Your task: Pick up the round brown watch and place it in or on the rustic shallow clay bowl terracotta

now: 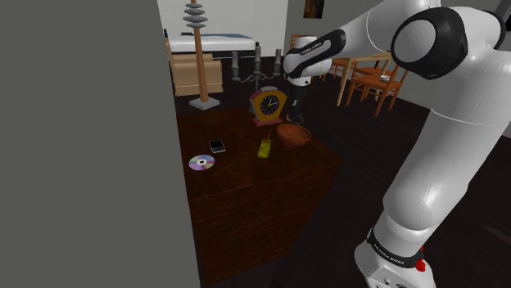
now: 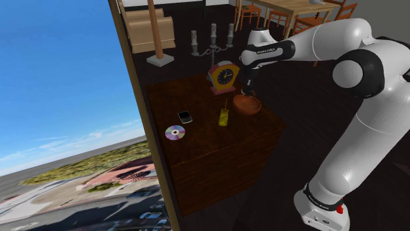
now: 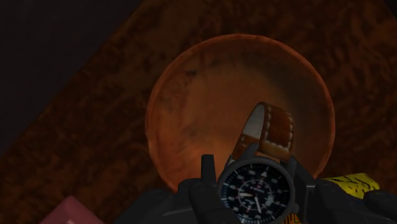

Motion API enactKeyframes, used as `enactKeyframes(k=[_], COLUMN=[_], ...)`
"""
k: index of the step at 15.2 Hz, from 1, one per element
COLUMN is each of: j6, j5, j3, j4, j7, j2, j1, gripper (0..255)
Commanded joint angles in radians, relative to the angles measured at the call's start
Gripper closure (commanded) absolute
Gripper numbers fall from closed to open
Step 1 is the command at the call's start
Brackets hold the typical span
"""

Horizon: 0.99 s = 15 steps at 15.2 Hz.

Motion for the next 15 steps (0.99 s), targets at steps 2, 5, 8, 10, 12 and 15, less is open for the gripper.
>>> enactKeyframes(k=[2,5,8,10,12,15], j6=[0.04,0.078,0.092,0.092,0.092,0.092], j5=[0.003,0.007,0.008,0.009,0.009,0.009], j3=[0.0,0.0,0.0,0.0,0.0,0.0], j4=[-0.025,-0.047,-0.055,-0.055,-0.055,-0.055], j7=[-0.002,-0.005,-0.006,-0.006,-0.006,-0.006], j2=[0.015,0.031,0.037,0.038,0.038,0.038], j1=[-0.001,-0.001,-0.001,-0.001,-0.001,-0.001], gripper=[255,255,255,255,255,0])
